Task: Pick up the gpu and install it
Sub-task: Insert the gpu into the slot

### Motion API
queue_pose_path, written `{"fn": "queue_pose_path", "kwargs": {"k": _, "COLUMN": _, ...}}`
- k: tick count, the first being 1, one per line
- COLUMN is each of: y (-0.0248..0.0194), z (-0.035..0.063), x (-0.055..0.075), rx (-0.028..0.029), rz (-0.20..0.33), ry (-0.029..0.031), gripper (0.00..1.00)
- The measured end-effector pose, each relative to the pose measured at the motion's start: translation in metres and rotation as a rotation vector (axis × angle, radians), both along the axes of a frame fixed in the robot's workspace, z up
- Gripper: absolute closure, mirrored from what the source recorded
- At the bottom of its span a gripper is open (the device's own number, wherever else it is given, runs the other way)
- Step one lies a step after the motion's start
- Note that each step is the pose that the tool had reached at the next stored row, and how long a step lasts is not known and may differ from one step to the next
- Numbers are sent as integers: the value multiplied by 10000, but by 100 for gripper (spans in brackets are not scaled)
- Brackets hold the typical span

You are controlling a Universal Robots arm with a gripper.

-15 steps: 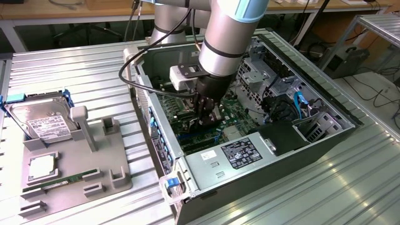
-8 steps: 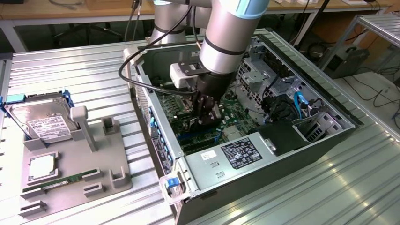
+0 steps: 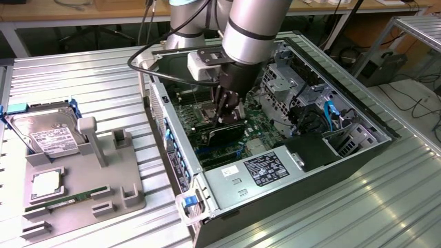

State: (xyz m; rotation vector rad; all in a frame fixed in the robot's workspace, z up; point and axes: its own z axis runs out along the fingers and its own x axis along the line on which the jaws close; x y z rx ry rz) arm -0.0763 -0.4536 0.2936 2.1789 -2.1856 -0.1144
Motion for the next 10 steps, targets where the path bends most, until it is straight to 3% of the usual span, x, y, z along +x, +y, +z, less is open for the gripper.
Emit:
{"fn": "queue_pose_path", "kwargs": {"k": 4, "y": 34, "z": -85, "x": -49, "rx": -12, "rz": 25, "ry": -14, "gripper": 89}}
{"fn": "queue_pose_path", "kwargs": {"k": 10, "y": 42, "z": -203, "x": -56, "rx": -24, "rz": 70, "ry": -31, "gripper": 89}}
